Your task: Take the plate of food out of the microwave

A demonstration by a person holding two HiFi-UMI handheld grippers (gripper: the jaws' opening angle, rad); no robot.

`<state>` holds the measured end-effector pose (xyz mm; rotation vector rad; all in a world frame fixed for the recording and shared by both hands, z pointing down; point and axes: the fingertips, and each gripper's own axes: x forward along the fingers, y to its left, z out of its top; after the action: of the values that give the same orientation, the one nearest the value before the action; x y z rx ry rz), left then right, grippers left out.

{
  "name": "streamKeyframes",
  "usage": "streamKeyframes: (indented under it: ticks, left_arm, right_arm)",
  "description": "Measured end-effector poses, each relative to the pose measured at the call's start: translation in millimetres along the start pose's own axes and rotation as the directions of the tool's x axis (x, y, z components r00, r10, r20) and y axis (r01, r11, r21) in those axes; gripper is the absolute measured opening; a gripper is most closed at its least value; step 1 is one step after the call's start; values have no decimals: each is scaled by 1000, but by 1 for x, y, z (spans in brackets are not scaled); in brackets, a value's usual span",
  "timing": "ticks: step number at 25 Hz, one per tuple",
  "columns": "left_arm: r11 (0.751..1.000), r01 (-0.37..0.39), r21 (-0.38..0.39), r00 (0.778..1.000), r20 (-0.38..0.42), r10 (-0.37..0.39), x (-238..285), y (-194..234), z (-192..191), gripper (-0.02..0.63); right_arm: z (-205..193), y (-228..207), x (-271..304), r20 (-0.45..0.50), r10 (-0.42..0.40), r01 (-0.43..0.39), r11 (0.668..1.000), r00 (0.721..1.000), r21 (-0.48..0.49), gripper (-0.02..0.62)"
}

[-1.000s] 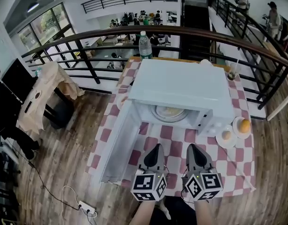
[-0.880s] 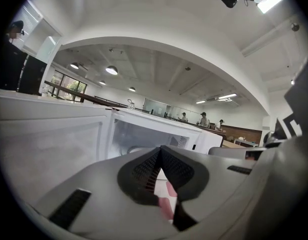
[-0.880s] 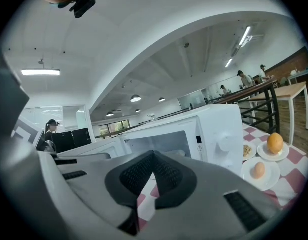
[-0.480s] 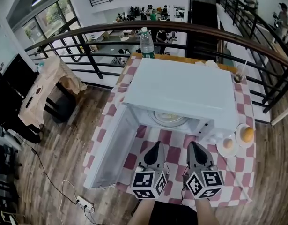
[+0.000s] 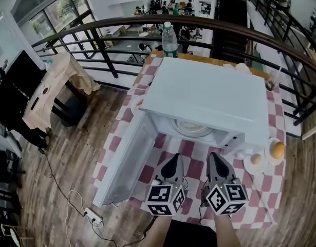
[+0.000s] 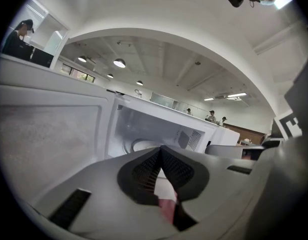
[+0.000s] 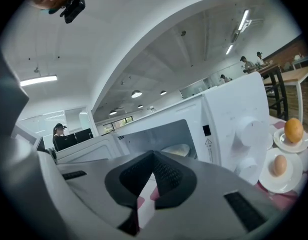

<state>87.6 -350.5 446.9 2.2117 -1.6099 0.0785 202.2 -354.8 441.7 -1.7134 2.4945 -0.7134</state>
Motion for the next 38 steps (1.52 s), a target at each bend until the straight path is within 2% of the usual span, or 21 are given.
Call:
streamKeyframes:
  ticks: [4, 9, 15, 18, 20, 24, 31, 35, 38]
  left_arm:
    - [1000, 5, -26, 1000, -30, -5, 10, 7, -7, 25]
    - [992, 2, -128, 997, -70, -12, 21, 20, -19, 25]
    - [969, -8, -246, 993, -120, -22, 40, 40, -33, 25]
    - [961, -17, -275, 989, -145, -24, 50, 46, -36, 17]
    - [958, -16, -287, 987, -158, -31, 57, 48, -38, 3]
    - [952, -7, -306, 985, -165, -46, 70, 53, -39, 5]
    - [958, 1, -286, 981, -185, -56, 87, 64, -39, 6]
    - [961, 3, -278, 978, -202, -61, 91, 67, -44, 6]
    - [959, 5, -284, 977, -202, -65, 93, 67, -44, 6]
  right_arm:
    - [-7, -4, 10, -22, -9, 10, 1000, 1000, 25, -1]
    - [-19, -10, 24, -64, -21, 26, 996, 998, 84, -2]
    - [-30, -15, 48, -99, -27, 49, 974, 995, 223, 0]
    - [-36, -18, 60, -120, -29, 62, 958, 992, 278, 0]
    - [-40, -21, 66, -123, -24, 67, 930, 992, 362, 0]
    - [-45, -29, 79, -110, -12, 71, 833, 994, 548, 34]
    - [-50, -32, 101, -96, -7, 68, 756, 995, 651, 35]
    - [-55, -33, 112, -98, -6, 71, 734, 995, 676, 37]
    - [-58, -36, 118, -102, -16, 86, 677, 995, 731, 45]
